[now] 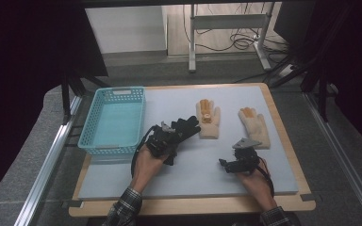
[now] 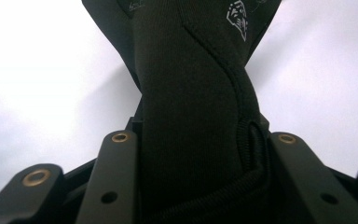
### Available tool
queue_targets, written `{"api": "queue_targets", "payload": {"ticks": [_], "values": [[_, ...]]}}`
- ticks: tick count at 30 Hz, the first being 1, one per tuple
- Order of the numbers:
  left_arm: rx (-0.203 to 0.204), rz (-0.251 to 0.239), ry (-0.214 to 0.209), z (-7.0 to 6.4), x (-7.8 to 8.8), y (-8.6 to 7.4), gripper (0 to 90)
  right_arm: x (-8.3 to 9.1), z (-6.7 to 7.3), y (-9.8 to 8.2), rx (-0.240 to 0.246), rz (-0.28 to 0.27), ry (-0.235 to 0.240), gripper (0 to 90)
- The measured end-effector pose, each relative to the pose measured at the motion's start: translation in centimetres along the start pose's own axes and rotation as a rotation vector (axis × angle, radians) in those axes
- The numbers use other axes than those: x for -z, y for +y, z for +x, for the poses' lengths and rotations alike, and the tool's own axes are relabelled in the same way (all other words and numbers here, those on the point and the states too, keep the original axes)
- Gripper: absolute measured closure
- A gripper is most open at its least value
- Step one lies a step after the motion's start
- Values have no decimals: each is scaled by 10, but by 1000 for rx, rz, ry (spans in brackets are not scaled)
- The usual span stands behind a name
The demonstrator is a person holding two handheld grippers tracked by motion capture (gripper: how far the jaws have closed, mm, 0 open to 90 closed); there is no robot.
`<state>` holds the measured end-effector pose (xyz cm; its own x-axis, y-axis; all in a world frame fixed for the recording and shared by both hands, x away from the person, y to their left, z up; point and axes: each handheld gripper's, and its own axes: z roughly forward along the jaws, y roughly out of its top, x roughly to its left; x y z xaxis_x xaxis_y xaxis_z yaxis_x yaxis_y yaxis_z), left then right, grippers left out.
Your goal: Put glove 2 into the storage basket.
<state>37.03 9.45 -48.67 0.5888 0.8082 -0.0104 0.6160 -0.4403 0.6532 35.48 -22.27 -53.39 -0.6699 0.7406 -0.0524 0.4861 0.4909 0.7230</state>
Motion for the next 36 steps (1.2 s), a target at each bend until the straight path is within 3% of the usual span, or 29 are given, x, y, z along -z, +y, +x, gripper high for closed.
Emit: {"api": "queue_targets", "payload": {"ticks": [8, 18, 26, 36], "values": [[13, -15, 51, 17, 18, 22, 609, 0, 0, 0, -1, 0, 0, 143], [49, -41, 127, 50, 46, 38, 606, 0, 0, 0, -1, -1, 0, 142], [113, -52, 186, 84, 64, 36, 602, 0, 0, 0, -1, -1, 0, 142], [209, -11, 252, 132, 72, 17, 598, 0, 0, 0, -1, -1, 0, 142]]}}
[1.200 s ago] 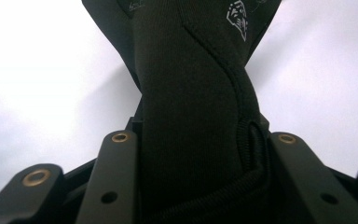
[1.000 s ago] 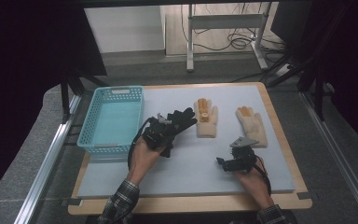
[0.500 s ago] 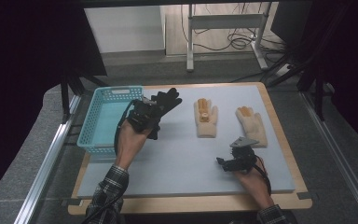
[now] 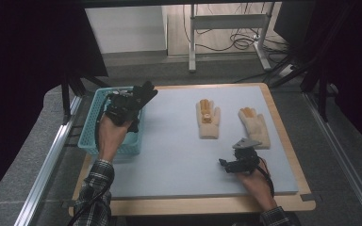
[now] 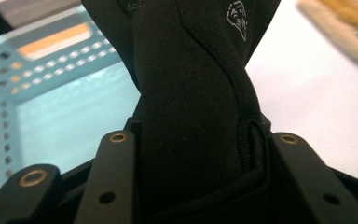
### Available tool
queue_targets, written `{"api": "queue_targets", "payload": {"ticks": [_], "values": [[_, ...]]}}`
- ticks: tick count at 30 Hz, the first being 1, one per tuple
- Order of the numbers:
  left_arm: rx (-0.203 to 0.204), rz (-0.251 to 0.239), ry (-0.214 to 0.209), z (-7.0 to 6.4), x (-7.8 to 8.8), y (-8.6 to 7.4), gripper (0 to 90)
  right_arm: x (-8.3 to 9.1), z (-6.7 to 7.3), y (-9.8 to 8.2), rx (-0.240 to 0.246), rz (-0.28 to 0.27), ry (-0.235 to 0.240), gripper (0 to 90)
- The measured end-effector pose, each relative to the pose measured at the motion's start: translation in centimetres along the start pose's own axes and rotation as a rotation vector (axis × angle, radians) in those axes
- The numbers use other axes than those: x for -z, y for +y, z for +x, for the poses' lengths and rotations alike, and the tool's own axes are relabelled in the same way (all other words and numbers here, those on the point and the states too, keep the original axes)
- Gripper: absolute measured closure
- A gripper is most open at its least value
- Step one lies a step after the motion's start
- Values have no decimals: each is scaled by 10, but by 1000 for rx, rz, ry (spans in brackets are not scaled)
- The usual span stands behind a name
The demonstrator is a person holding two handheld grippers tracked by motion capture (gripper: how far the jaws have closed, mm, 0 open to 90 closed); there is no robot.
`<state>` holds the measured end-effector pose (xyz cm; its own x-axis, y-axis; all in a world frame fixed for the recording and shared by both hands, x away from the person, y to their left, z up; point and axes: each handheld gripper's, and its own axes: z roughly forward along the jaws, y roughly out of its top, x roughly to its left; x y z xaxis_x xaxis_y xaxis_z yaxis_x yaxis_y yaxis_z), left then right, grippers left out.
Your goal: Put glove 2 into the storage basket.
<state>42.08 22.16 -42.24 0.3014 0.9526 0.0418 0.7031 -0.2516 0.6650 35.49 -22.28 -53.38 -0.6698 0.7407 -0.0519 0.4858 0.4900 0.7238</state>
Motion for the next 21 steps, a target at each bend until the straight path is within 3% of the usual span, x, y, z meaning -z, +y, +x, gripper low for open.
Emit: {"api": "queue_targets", "payload": {"ticks": [10, 21], "values": [[107, 112, 59, 55, -20, -19, 590, 0, 0, 0, 0, 0, 0, 142], [169, 238, 110, 90, -50, -25, 574, 0, 0, 0, 0, -1, 0, 142]]}}
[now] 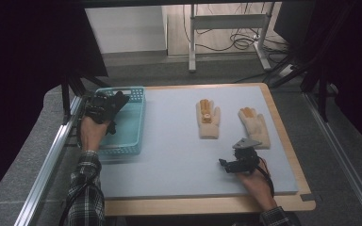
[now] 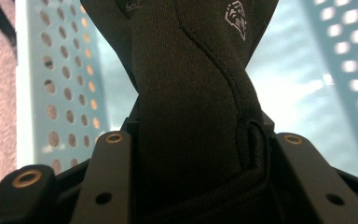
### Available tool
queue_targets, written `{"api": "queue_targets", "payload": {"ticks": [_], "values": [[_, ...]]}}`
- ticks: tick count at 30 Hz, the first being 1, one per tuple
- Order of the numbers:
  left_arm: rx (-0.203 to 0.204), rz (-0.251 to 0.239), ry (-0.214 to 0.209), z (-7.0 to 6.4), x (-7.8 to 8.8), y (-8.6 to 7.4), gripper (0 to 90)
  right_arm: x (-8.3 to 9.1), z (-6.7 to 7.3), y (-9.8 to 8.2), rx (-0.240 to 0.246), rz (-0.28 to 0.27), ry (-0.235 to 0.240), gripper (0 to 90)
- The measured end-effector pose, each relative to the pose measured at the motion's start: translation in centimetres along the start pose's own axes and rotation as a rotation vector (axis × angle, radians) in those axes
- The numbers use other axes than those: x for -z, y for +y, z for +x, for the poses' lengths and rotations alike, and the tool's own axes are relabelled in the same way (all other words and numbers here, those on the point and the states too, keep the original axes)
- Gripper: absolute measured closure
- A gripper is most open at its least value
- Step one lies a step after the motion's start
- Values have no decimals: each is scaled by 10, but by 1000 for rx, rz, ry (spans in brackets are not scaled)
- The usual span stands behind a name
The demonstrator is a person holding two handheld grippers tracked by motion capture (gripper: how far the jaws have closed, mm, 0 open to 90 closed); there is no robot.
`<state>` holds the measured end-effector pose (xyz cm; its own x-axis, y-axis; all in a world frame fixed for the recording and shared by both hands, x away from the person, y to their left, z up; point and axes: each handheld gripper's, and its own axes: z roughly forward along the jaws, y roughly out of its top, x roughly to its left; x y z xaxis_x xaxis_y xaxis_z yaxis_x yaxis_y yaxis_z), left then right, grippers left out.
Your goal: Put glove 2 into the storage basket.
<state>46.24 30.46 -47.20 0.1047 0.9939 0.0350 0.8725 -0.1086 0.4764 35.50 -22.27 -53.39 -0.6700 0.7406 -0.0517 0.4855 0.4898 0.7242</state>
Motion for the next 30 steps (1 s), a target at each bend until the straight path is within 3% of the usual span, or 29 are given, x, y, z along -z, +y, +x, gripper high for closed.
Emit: {"api": "queue_targets", "payload": {"ticks": [8, 12, 16, 19, 22, 30], "values": [[28, 98, 46, 15, -27, -1, 552, 0, 0, 0, 0, 0, 0, 142], [16, 105, 62, 17, -33, -1, 509, 0, 0, 0, -1, 0, 0, 142], [-36, 127, 56, 12, -35, 2, 295, 0, 0, 0, 0, 0, 0, 142], [-27, 108, 6, 11, -29, 5, 188, 0, 0, 0, 0, 0, 0, 142], [-32, 91, -10, 10, -21, 8, 116, 0, 0, 0, 0, 0, 0, 142], [-12, -16, -92, 10, 7, 14, 51, 0, 0, 0, 0, 0, 0, 142]]}}
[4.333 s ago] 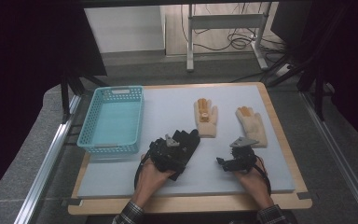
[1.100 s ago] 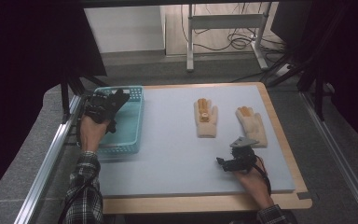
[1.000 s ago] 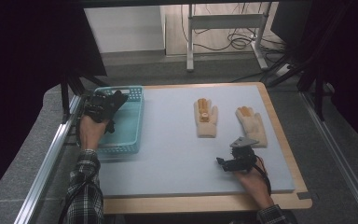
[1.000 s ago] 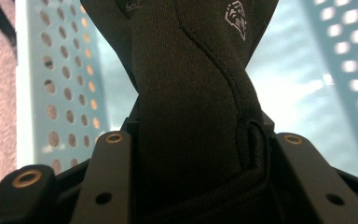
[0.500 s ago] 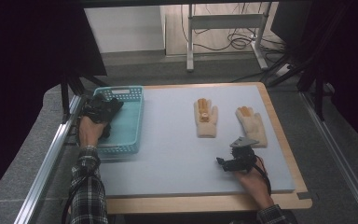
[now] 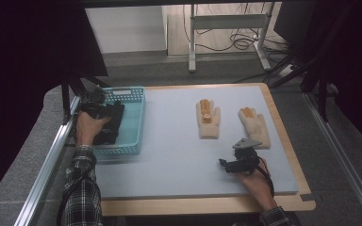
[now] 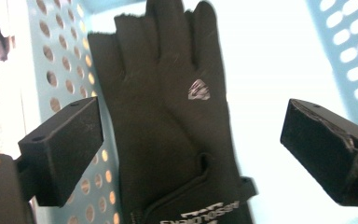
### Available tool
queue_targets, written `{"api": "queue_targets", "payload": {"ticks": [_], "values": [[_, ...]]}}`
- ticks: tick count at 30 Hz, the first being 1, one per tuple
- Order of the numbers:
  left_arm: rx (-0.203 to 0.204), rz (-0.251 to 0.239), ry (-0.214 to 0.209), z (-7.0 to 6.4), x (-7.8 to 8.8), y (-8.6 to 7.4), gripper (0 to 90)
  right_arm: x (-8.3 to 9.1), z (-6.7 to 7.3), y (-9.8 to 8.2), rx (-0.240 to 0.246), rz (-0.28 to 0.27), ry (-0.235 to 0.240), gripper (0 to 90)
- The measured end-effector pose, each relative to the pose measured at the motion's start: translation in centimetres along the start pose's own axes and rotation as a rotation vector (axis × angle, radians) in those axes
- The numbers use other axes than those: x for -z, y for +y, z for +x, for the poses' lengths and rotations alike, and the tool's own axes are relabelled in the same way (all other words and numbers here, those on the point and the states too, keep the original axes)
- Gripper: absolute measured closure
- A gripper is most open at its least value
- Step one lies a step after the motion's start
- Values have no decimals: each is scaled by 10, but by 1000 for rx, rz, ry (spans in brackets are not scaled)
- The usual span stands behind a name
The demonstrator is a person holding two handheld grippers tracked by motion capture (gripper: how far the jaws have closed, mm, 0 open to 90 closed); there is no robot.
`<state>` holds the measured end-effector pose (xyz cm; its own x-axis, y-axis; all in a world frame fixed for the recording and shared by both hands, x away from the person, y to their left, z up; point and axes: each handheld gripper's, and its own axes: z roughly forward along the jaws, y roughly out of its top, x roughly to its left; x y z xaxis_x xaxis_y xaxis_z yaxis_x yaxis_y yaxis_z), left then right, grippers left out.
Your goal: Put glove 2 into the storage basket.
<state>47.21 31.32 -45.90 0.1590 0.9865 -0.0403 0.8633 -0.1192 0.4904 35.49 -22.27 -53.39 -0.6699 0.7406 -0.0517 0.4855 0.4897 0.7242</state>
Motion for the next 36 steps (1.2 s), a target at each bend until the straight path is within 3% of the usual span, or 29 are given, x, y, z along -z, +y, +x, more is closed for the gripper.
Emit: {"api": "queue_targets", "payload": {"ticks": [5, 15, 25, 36], "values": [[-19, -69, -54, -8, 13, 0, 38, 0, 0, 0, 0, 0, 0, 142], [-73, -159, -147, -29, 25, -1, 13, 0, 0, 0, 0, 0, 0, 142], [-171, -216, -201, -61, 32, 2, 0, 0, 0, 0, 0, 0, -1, 142], [-276, -243, -266, -104, 36, 0, 0, 0, 0, 0, 0, 0, -1, 142]]}}
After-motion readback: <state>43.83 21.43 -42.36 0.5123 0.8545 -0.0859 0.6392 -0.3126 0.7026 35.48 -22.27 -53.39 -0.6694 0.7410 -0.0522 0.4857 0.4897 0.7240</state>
